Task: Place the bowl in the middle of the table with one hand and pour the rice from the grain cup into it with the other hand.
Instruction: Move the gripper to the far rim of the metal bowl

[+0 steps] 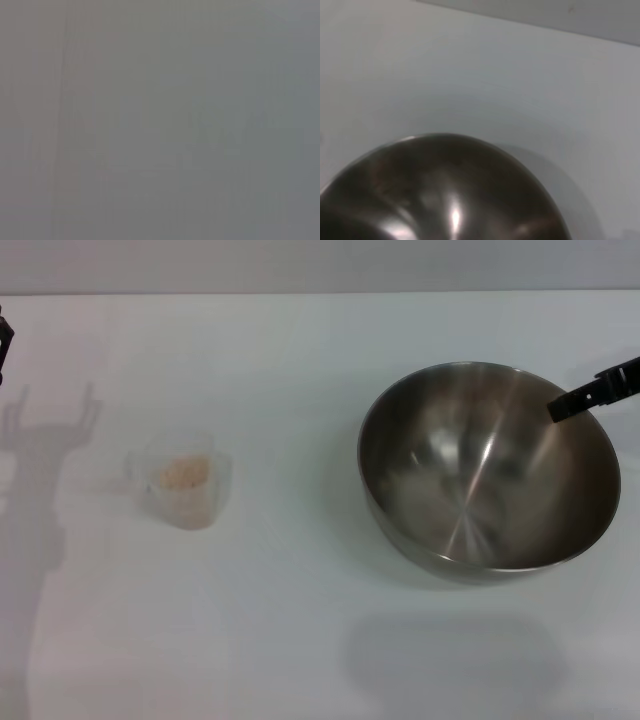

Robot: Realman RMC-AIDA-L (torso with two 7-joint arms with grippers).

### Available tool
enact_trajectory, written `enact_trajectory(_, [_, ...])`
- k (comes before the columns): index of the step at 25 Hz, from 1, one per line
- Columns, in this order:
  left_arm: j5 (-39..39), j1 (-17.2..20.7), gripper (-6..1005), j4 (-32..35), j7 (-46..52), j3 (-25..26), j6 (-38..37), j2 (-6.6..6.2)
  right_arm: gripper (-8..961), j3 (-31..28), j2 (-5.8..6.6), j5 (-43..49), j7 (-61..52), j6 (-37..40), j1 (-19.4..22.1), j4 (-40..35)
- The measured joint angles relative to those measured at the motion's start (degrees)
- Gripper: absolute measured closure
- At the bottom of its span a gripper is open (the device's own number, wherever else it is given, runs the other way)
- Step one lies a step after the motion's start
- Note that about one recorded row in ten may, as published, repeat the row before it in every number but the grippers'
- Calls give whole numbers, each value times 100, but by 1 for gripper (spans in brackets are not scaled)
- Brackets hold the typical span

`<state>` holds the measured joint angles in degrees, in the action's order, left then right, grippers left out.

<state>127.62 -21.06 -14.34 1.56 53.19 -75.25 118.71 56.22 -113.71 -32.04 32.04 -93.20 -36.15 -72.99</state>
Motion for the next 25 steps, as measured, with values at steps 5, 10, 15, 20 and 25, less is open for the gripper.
enact_trajectory(5, [0,-3,169,-27,-2,-2,-2,2,240,42,27,62,41,-14,-1,160])
enact_trajectory(10, [0,-3,169,-32,-4,-2,-12,10,259,44,24,150,180,43,-25,497])
enact_trajectory(15, [0,-4,169,-34,-6,-2,-26,9,292,18,-4,167,219,94,-30,619])
enact_trajectory(20, [0,-4,169,-34,-7,-2,-50,4,380,41,-53,378,219,115,-74,681])
enact_trajectory(25, [0,-1,168,-34,-7,-2,-53,9,469,70,-78,459,229,122,-89,688])
